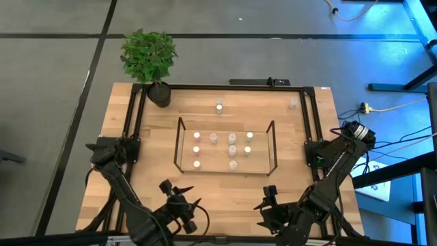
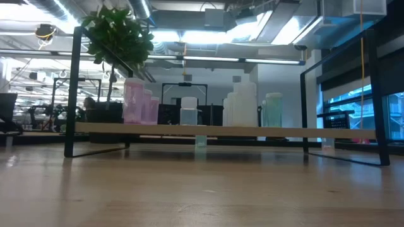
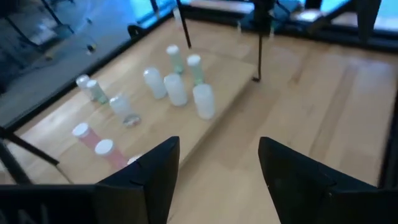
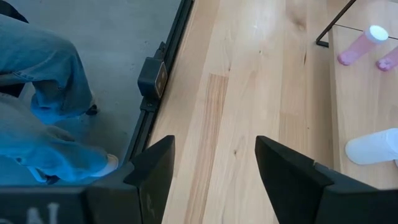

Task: Pick and place medicine bottles onto shelf by color
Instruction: Put the right transparent pill bottle on the shelf aligned with the other transparent pill bottles

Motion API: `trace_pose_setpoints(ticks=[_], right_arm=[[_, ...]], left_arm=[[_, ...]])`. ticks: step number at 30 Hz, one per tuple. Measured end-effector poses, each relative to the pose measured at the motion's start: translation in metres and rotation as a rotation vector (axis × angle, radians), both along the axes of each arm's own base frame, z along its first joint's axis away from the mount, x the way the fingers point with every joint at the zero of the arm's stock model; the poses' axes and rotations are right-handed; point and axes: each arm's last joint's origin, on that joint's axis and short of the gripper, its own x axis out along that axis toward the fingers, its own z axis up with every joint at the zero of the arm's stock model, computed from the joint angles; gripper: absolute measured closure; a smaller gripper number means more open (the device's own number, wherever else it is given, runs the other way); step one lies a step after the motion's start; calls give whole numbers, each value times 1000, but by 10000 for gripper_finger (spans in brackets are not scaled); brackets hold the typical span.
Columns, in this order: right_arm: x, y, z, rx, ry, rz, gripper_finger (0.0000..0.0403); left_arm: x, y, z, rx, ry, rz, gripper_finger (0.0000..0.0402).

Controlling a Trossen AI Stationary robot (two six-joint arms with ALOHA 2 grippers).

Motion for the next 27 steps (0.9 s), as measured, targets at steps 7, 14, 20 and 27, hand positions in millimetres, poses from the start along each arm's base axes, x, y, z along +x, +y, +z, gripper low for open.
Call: trace_pose_setpoints(ticks=[7,14,20,27], right_arm=[[0,0,0,-1,0,1,177],[0,0,0,-39,-7,39,177],[4,0,2,-34,-32,41,177],[12,7,12,109,-126,18,177]], left_arm=[[-13,6,20,-86,116,-49,189],[-23,0,22,-88,119,-82,190],[-25,-2,23,-69,96,-91,191],[-25,-2,23,-48,105,-103,190]])
